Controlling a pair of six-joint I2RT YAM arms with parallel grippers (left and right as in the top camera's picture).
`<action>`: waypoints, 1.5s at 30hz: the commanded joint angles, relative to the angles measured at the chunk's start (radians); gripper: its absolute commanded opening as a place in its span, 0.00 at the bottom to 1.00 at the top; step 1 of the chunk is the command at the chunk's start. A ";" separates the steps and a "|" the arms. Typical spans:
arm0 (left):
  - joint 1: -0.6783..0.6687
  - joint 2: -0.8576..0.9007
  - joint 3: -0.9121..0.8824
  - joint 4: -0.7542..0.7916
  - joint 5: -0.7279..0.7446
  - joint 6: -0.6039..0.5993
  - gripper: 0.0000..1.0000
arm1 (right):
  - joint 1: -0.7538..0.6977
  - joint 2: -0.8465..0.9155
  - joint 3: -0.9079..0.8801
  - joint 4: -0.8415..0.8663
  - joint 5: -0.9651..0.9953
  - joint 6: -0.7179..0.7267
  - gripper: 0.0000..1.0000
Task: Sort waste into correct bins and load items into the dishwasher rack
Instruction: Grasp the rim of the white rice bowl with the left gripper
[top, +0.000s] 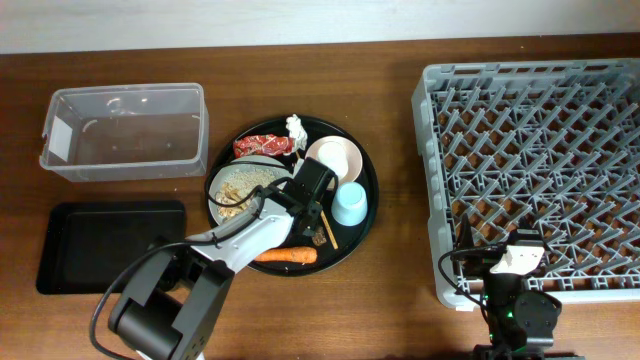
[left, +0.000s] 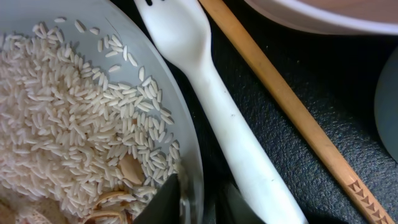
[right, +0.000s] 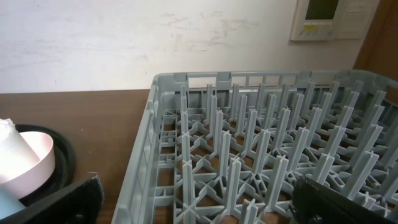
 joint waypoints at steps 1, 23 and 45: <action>-0.002 0.014 0.015 0.002 -0.010 0.010 0.12 | -0.006 -0.006 -0.008 -0.003 0.008 0.001 0.99; -0.002 -0.108 0.016 -0.021 -0.006 0.010 0.00 | -0.006 -0.006 -0.008 -0.003 0.008 0.001 0.99; -0.002 -0.286 0.016 -0.076 0.010 0.010 0.00 | -0.006 -0.006 -0.008 -0.003 0.008 0.001 0.99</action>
